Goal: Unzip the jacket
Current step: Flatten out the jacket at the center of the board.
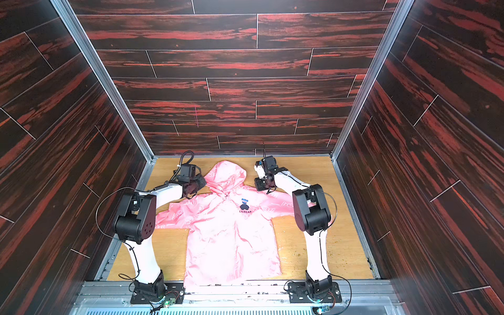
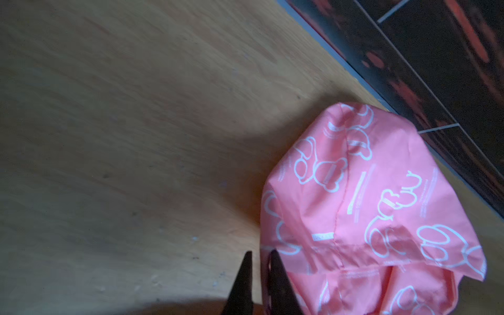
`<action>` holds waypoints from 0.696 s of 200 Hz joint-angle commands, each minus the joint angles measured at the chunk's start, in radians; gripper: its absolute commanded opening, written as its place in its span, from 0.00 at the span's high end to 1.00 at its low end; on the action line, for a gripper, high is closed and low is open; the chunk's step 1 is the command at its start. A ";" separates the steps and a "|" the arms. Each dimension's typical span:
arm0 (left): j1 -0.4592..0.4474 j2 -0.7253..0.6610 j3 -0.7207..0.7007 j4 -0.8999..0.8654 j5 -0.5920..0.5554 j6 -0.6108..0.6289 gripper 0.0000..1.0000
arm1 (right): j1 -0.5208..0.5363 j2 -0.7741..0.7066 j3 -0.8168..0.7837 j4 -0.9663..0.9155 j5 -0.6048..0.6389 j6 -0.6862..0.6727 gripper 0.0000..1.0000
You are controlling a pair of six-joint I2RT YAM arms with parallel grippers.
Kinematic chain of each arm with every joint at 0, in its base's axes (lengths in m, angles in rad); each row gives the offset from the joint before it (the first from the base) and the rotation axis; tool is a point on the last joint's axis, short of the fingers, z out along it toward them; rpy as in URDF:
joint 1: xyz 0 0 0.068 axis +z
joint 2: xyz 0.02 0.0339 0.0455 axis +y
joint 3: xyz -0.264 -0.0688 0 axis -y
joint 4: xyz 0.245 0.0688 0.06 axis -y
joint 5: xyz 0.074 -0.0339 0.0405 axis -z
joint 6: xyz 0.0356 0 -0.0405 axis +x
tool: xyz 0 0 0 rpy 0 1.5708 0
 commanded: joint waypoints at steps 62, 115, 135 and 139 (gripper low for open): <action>0.015 -0.152 0.017 0.085 0.090 -0.035 0.93 | 0.011 0.217 0.378 0.399 -0.493 0.380 0.84; 0.006 0.072 0.278 -0.001 0.260 -0.131 1.00 | 0.021 0.641 0.912 0.213 -0.491 0.570 0.84; 0.001 0.136 0.331 -0.031 0.280 -0.145 1.00 | 0.019 0.655 0.885 0.135 -0.443 0.559 0.85; -0.002 0.150 0.343 -0.042 0.285 -0.142 1.00 | 0.020 0.648 0.865 0.125 -0.434 0.554 0.85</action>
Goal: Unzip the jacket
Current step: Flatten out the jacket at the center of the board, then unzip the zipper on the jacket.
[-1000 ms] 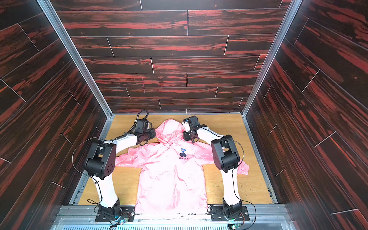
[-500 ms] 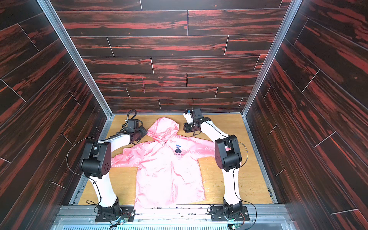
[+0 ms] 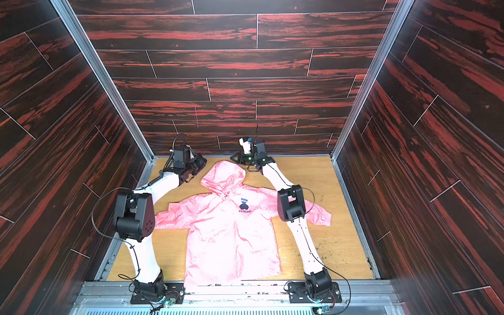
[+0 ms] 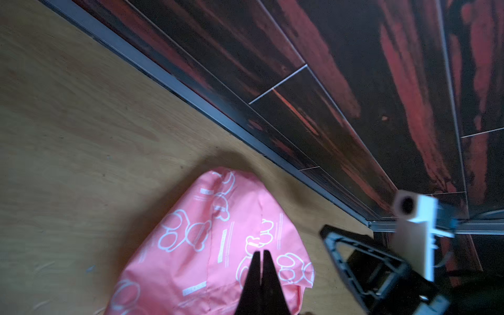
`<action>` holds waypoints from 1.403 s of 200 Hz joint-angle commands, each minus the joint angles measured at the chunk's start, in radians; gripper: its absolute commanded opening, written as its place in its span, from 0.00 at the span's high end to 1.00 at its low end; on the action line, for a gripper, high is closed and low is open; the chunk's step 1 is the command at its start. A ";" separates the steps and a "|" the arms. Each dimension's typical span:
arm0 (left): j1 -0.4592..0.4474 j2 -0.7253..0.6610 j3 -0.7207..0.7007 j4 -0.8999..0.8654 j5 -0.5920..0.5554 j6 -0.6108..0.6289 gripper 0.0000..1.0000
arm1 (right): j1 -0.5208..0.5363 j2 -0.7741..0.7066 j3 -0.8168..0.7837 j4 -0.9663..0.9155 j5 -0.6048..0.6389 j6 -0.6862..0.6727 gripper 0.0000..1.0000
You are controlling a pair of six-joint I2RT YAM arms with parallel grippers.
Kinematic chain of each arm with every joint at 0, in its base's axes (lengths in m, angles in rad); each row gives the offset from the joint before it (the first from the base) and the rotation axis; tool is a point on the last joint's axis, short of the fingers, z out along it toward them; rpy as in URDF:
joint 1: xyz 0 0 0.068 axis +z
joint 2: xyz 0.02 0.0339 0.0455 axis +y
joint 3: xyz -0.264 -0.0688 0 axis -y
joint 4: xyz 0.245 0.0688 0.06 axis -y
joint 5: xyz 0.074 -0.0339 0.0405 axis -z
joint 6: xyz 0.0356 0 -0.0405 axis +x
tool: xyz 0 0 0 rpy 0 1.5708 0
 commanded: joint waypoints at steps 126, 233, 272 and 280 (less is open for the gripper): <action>-0.024 0.004 0.073 -0.128 0.099 0.567 0.51 | -0.002 -0.437 -0.478 -0.254 0.215 -0.376 0.58; -0.020 -0.027 0.117 -0.770 0.518 1.358 0.44 | 0.026 -0.995 -1.231 -0.002 0.344 -0.326 0.57; -0.056 0.166 0.367 -1.143 0.460 1.574 0.50 | 0.038 -1.060 -1.380 0.059 0.312 -0.336 0.57; -0.068 0.203 0.417 -1.204 0.429 1.618 0.52 | 0.040 -1.068 -1.394 0.062 0.310 -0.343 0.57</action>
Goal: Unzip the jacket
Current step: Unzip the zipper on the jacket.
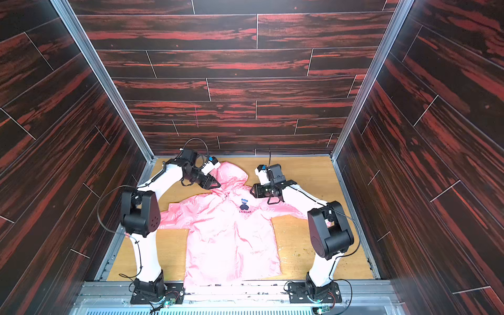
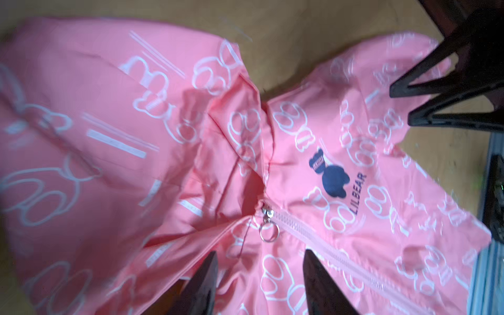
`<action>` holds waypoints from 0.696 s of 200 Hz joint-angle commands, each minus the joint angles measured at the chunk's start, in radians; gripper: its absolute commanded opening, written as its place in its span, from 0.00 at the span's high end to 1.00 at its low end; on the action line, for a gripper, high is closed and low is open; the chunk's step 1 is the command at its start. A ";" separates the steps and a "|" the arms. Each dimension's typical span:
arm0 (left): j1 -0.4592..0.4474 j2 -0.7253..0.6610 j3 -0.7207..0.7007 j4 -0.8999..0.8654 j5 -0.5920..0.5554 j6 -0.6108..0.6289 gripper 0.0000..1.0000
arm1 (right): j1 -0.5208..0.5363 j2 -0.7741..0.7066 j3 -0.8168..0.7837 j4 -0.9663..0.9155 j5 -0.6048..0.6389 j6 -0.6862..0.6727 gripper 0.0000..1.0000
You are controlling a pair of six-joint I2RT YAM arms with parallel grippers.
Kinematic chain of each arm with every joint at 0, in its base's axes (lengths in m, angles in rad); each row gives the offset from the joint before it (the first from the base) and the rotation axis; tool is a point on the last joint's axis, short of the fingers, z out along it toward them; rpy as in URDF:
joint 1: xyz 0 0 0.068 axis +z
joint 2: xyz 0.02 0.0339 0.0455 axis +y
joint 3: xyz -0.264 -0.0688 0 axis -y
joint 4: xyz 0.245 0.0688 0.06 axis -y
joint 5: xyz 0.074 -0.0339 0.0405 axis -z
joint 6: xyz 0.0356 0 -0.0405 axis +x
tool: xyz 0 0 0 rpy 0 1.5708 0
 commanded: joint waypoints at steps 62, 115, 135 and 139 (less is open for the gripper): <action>-0.100 0.212 0.206 -0.344 -0.201 0.234 0.60 | 0.011 -0.077 -0.042 0.031 -0.013 -0.060 0.56; -0.102 0.191 0.238 -0.310 -0.210 0.239 0.56 | 0.011 -0.079 -0.063 0.038 -0.019 -0.051 0.56; -0.101 0.163 0.221 -0.270 -0.205 0.250 0.53 | 0.011 -0.079 -0.069 0.037 -0.018 -0.050 0.56; -0.102 0.158 0.214 -0.259 -0.210 0.249 0.53 | 0.011 -0.078 -0.068 0.037 -0.018 -0.050 0.56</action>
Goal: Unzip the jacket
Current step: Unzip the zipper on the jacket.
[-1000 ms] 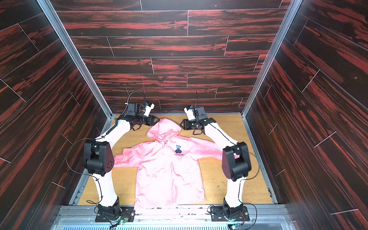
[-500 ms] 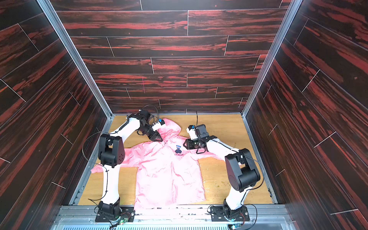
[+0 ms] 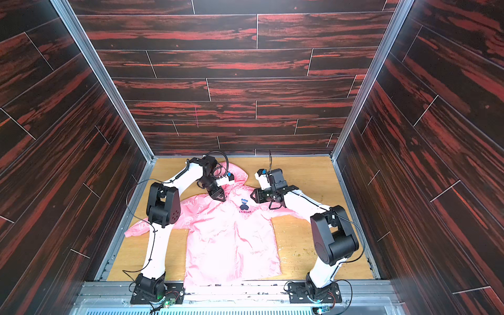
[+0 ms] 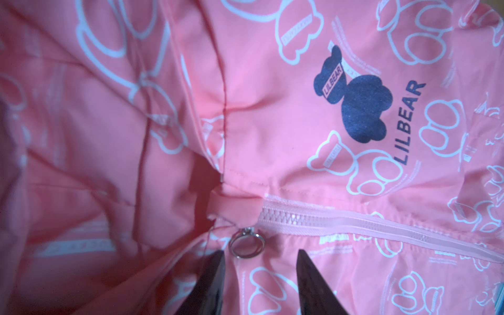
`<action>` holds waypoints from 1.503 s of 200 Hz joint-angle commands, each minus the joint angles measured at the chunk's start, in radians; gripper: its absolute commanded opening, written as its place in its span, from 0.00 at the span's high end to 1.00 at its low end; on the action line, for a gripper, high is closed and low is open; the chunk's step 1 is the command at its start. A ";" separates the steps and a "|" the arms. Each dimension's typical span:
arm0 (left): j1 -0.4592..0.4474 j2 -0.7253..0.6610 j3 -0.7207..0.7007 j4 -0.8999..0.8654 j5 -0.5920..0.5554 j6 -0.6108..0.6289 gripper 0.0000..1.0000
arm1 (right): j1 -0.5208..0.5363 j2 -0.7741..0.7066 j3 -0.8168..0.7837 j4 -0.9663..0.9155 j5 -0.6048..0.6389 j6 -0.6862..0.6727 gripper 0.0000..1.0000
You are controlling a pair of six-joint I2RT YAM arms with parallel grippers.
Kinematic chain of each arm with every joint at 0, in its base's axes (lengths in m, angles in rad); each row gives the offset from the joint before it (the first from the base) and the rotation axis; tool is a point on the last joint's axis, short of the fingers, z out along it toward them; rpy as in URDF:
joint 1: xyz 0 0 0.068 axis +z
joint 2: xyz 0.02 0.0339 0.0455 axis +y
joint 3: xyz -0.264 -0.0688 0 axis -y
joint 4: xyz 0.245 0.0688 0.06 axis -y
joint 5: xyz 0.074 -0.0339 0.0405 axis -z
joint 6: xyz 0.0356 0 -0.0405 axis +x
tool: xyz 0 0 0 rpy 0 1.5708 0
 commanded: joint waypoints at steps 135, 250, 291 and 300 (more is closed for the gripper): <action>0.007 0.078 0.176 -0.059 -0.042 0.116 0.51 | 0.008 0.003 -0.019 -0.019 -0.017 -0.013 0.56; 0.022 0.106 0.159 -0.099 -0.105 0.111 0.58 | 0.018 0.020 0.000 -0.037 -0.021 -0.013 0.56; 0.023 0.093 0.135 -0.039 -0.159 0.100 0.47 | 0.040 0.030 0.016 -0.052 0.000 -0.022 0.56; 0.023 0.095 0.135 -0.022 -0.169 0.097 0.48 | 0.044 0.033 0.018 -0.054 0.000 -0.023 0.56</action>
